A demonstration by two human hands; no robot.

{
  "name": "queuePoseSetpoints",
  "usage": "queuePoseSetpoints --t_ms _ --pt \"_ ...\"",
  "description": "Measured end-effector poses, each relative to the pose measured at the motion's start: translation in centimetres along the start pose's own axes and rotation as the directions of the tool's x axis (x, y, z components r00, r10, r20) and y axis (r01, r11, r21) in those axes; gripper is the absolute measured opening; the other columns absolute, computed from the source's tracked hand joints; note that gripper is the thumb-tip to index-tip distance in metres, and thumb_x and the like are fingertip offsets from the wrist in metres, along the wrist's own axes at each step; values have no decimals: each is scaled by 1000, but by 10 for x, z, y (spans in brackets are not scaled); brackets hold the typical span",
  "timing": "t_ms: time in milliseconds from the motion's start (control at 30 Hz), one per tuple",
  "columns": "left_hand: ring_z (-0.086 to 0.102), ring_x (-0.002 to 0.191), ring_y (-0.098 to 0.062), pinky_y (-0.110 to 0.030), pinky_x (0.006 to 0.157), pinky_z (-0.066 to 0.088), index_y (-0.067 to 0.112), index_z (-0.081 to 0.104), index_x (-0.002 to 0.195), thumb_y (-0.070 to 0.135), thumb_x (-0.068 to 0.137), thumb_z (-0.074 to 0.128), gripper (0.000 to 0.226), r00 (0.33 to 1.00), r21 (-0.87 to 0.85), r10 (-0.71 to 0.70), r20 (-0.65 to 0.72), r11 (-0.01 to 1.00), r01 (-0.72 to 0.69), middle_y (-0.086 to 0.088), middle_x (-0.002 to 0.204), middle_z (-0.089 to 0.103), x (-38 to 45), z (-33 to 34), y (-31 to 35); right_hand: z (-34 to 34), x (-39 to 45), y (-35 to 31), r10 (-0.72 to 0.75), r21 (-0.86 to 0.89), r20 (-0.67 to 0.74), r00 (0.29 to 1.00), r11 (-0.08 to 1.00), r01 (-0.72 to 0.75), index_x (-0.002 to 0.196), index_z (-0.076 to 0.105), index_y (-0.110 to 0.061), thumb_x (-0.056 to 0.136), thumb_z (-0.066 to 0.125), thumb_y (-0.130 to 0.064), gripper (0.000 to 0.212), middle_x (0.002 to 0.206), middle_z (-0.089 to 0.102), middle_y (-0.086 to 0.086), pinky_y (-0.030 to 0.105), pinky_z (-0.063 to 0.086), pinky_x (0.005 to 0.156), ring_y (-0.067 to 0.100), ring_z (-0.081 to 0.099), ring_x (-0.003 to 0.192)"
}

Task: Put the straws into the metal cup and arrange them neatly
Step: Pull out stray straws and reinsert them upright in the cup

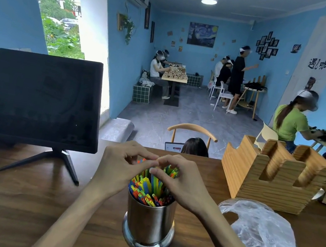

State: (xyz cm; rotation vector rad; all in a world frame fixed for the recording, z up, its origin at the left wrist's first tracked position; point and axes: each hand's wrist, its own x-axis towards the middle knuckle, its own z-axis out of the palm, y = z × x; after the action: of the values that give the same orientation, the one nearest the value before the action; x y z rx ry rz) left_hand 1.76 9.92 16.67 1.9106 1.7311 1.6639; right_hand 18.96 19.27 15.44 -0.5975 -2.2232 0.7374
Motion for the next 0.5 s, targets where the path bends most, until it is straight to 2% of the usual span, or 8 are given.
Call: queuePoseSetpoints --t_ms 100,200,267,367,500 --pt "59 74 -9 -16 61 40 30 82 101 30 82 81 19 999 -35 -32 30 999 33 8 86 70 4 1 0 -2 2 2 -8 -8 -37 999 1000 7 99 72 -30 92 73 -36 9 96 71 -14 31 53 84 2 65 96" --pt "57 81 -11 -18 64 40 43 78 107 43 84 70 24 991 -58 -61 122 996 68 11 88 67 7 -2 1 -5 3 3 9 27 -25 1000 1000 -8 99 71 -23 94 71 -33 11 91 72 -13 31 54 81 3 67 91" --pt "55 80 -8 -16 65 40 42 78 111 41 88 67 25 982 -48 -70 175 996 80 13 88 65 7 -4 1 -4 2 4 9 46 -27 1000 999 -8 99 70 -22 94 71 -32 11 86 71 -12 29 53 78 4 67 88" --pt "56 79 -6 -14 68 42 38 76 112 36 92 67 22 978 -25 -123 169 991 129 17 90 68 4 -10 -4 -4 2 5 27 61 -48 998 998 -24 104 71 -24 93 72 -31 12 86 72 -12 26 52 77 4 68 88" --pt "55 83 -4 -12 67 41 43 78 98 32 90 75 14 956 146 -216 200 971 189 14 92 67 -2 -22 -21 -7 1 9 16 13 -39 999 1000 -15 126 62 -36 94 71 -28 34 89 72 -15 13 48 77 -1 67 91"
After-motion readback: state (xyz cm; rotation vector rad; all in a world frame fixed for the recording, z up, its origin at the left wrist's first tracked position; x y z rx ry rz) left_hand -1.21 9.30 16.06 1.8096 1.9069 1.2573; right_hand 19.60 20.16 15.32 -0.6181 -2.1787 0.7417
